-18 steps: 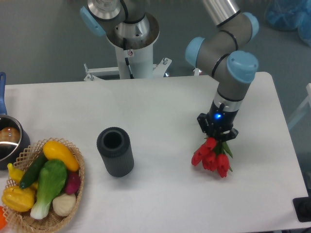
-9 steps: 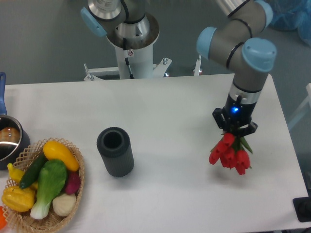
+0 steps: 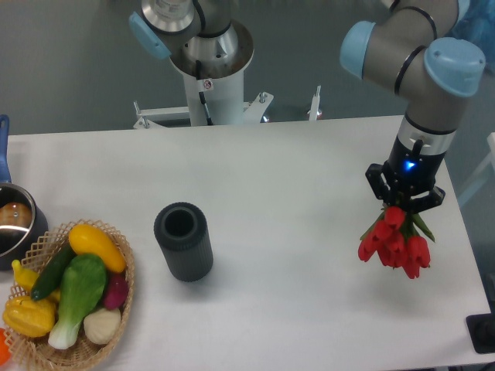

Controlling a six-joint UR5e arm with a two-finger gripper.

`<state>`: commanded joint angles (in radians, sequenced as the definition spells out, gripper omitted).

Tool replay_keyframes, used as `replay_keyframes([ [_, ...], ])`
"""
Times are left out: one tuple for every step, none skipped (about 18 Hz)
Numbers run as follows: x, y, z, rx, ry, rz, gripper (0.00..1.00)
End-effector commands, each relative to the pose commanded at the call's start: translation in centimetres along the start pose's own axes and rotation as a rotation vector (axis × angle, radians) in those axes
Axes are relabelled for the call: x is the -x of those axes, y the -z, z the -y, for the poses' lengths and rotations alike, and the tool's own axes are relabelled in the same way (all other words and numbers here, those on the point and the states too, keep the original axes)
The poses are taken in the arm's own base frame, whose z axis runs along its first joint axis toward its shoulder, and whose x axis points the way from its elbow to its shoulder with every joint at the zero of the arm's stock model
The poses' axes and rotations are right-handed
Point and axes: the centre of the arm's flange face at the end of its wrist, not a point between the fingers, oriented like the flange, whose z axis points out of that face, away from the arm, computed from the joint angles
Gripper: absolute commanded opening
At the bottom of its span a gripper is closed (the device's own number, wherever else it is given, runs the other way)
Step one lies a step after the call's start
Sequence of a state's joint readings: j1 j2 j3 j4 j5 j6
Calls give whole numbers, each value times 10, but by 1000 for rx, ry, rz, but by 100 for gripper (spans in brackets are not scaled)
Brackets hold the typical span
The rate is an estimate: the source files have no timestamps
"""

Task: Pick up the flowers from the table
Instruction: 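Lift the held tulips up off the table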

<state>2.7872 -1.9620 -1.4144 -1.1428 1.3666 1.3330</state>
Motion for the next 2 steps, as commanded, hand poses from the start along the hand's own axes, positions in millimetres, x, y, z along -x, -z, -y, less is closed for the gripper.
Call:
replay_keyframes([
  [-1,-1,-1,19,-2,-2,0],
  [0,-1,-2,34,-3,0,0],
])
